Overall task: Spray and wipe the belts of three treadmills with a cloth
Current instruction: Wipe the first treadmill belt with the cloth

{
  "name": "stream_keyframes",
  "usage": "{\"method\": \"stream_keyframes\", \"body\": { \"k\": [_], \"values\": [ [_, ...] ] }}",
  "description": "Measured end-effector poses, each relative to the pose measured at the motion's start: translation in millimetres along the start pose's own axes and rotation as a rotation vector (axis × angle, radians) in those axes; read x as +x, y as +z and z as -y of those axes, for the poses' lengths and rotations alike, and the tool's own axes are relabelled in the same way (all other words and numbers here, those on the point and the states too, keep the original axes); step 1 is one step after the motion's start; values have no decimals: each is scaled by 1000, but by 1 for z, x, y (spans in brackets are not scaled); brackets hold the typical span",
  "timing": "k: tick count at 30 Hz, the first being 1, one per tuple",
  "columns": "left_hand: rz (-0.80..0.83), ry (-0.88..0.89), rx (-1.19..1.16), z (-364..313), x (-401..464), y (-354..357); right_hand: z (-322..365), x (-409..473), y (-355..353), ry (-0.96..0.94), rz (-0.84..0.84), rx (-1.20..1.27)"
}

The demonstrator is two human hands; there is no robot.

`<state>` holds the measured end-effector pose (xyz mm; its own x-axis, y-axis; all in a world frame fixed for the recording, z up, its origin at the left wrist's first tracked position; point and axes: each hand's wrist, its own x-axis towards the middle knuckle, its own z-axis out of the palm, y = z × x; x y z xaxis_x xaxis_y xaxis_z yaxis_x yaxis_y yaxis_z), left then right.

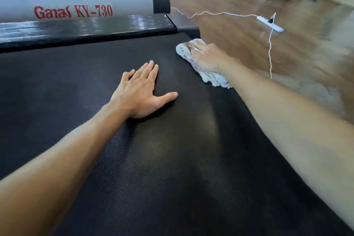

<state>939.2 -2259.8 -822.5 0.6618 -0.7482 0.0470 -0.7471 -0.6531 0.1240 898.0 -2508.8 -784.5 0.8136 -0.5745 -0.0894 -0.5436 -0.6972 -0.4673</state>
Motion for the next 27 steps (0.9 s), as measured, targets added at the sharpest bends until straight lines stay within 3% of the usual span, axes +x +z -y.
{"method": "stream_keyframes", "body": {
  "k": [8, 16, 27],
  "values": [
    [13, -24, 21, 5, -1, -3, -43, -103, -4, 15, -23, 104],
    [78, -12, 10, -1, -18, -12, -64, -207, -12, 48, -28, -172],
    [32, 67, -68, 8, -147, -15, -47, -288, 18, -136, -65, -455]
  ]
}}
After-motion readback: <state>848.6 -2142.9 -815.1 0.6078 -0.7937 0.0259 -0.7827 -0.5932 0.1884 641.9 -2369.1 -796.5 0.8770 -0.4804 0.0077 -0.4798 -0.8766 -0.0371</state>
